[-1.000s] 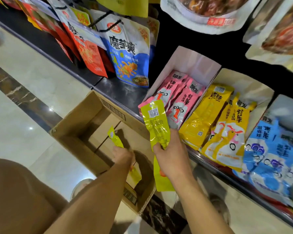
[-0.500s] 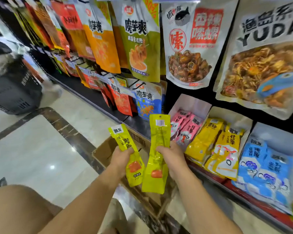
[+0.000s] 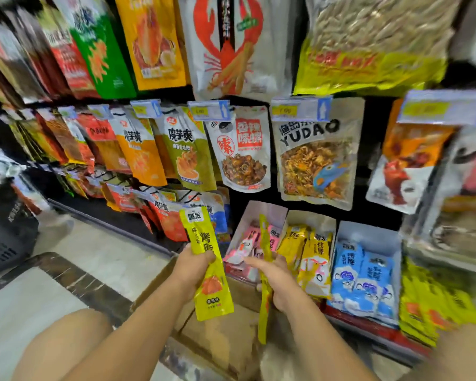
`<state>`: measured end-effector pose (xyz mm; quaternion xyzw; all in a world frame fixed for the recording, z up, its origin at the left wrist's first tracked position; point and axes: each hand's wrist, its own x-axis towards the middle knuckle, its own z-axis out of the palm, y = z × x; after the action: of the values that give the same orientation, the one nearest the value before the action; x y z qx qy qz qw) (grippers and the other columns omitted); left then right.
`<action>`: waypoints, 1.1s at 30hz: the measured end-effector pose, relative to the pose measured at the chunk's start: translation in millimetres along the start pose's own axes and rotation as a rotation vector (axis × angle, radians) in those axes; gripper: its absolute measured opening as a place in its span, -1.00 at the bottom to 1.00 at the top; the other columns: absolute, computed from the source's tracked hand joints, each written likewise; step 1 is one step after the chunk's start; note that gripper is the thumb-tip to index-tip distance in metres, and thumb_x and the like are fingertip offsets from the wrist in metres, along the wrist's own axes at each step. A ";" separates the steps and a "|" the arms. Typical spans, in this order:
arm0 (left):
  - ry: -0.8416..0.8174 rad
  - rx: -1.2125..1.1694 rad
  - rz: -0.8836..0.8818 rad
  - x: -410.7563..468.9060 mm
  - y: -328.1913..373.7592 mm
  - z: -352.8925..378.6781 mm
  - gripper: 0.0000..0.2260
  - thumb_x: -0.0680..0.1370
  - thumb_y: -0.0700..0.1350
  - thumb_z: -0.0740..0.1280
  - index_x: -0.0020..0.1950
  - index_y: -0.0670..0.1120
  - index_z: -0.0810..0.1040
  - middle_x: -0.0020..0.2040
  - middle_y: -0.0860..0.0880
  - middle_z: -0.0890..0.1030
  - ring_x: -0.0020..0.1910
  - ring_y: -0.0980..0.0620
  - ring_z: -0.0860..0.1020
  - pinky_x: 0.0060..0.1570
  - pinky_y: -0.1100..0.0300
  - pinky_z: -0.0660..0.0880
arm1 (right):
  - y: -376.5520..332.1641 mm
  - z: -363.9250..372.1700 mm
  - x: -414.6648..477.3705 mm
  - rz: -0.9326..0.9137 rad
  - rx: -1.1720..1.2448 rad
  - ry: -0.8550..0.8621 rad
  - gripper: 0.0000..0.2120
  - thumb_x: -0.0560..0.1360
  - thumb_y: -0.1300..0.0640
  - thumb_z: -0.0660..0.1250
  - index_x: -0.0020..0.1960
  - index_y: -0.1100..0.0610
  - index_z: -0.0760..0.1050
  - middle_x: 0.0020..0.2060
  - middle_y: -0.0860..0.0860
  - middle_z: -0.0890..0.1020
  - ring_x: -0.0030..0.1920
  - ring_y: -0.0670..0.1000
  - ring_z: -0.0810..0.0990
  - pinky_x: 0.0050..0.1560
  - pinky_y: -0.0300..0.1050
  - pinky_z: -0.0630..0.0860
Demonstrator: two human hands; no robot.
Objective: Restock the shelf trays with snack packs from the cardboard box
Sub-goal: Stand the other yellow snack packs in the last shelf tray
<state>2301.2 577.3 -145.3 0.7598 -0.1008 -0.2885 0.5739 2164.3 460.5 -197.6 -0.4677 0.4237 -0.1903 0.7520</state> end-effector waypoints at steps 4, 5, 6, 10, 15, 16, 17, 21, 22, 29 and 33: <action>-0.148 0.018 0.036 -2.8 1.4 43.7 -0.79 0.29 -0.26 0.37 -0.08 -0.17 0.60 -0.16 -0.29 0.66 -0.27 -0.15 0.62 -0.13 -0.32 0.57 | -4.6 -37.3 -5.0 0.010 0.089 0.053 -0.42 0.27 0.01 0.52 0.23 0.13 0.45 -0.09 0.13 0.62 -0.25 0.07 0.62 -0.34 -0.09 0.52; -0.183 0.034 0.046 -6.3 1.5 55.6 -0.78 0.29 -0.26 0.37 -0.09 -0.17 0.61 -0.17 -0.29 0.66 -0.27 -0.15 0.62 -0.12 -0.31 0.57 | -9.2 -47.0 -13.6 0.011 0.117 0.062 -0.62 0.41 0.11 0.45 0.18 0.16 0.48 -0.12 0.12 0.63 -0.25 0.06 0.62 -0.33 -0.08 0.55; -0.213 0.044 0.047 -10.6 0.9 67.2 -0.76 0.29 -0.26 0.38 -0.06 -0.16 0.61 -0.16 -0.27 0.67 -0.26 -0.16 0.63 -0.11 -0.28 0.58 | -12.0 -57.9 -22.1 0.019 0.139 0.061 -0.77 0.50 0.19 0.37 0.14 0.18 0.50 -0.14 0.12 0.64 -0.24 0.05 0.63 -0.29 -0.06 0.57; -0.353 0.103 0.066 -30.0 -5.5 110.1 -0.76 0.37 -0.34 0.39 -0.01 -0.12 0.62 -0.10 -0.20 0.71 -0.13 -0.20 0.67 -0.06 -0.16 0.61 | -11.9 -109.7 -45.8 0.035 0.202 0.118 -0.82 0.54 0.30 0.34 0.12 0.30 0.60 -0.13 0.15 0.73 -0.19 0.10 0.69 -0.18 0.01 0.65; -0.502 0.108 -0.009 -45.2 -18.4 162.6 -0.76 0.43 -0.36 0.42 0.06 -0.16 0.59 -0.12 -0.19 0.71 -0.25 -0.13 0.67 -0.22 0.01 0.63 | -6.4 -162.6 -75.0 0.019 0.301 0.227 -0.78 0.61 0.31 0.24 0.20 0.38 0.52 0.00 0.22 0.72 -0.01 0.24 0.71 -0.04 0.17 0.65; -0.523 0.100 -0.020 -47.0 -21.2 174.1 -0.77 0.44 -0.36 0.42 0.05 -0.16 0.58 -0.11 -0.19 0.71 -0.23 -0.14 0.67 -0.19 -0.01 0.64 | -4.5 -172.0 -80.1 0.016 0.328 0.258 -0.76 0.61 0.32 0.23 0.24 0.38 0.49 0.01 0.23 0.72 -0.01 0.26 0.71 -0.05 0.19 0.65; -0.557 0.106 -0.033 -53.6 -20.6 183.9 -0.79 0.44 -0.35 0.42 0.05 -0.17 0.59 -0.10 -0.19 0.70 -0.19 -0.15 0.68 -0.14 -0.04 0.64 | -2.7 -180.5 -85.6 0.010 0.355 0.293 -0.71 0.62 0.32 0.23 0.31 0.38 0.43 0.03 0.25 0.71 -0.01 0.28 0.71 -0.06 0.20 0.66; -0.629 0.129 -0.112 -63.1 -33.4 228.3 -0.64 0.38 -0.21 0.49 0.15 -0.16 0.55 0.00 -0.19 0.69 -0.04 -0.22 0.68 -0.05 -0.17 0.64 | 9.9 -224.5 -102.8 0.001 0.426 0.455 -0.61 0.61 0.32 0.25 0.42 0.33 0.34 0.12 0.29 0.67 0.05 0.32 0.69 -0.09 0.24 0.67; -0.648 0.137 -0.134 -60.7 -40.8 242.6 -0.57 0.35 -0.18 0.50 0.18 -0.16 0.53 0.03 -0.21 0.68 -0.02 -0.23 0.67 -0.03 -0.21 0.63 | 12.7 -236.7 -107.1 0.000 0.435 0.494 -0.65 0.61 0.31 0.26 0.38 0.34 0.40 0.13 0.30 0.66 0.05 0.32 0.69 -0.09 0.24 0.67; -0.767 0.198 -0.172 -96.1 -53.0 312.6 -0.92 0.49 -0.28 0.43 -0.08 -0.13 0.60 -0.10 -0.18 0.69 -0.17 -0.10 0.65 -0.08 -0.05 0.63 | 20.2 -305.0 -140.4 -0.049 0.426 0.701 -0.81 0.56 0.25 0.37 0.17 0.18 0.52 -0.05 0.33 0.70 -0.13 0.27 0.72 -0.27 0.14 0.68; -0.828 0.204 -0.214 -101.6 -77.0 360.1 -0.73 0.42 -0.23 0.50 0.10 -0.15 0.65 0.00 -0.16 0.71 -0.08 -0.14 0.69 -0.05 -0.10 0.65 | 32.4 -342.1 -150.8 -0.092 0.379 0.806 -0.87 0.54 0.24 0.40 0.09 0.18 0.62 -0.17 0.12 0.73 -0.25 0.10 0.69 -0.37 -0.08 0.62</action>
<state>2005.4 358.2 -247.2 0.6392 -0.2710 -0.6149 0.3740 1796.2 393.8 -225.9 -0.2283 0.6194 -0.4649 0.5901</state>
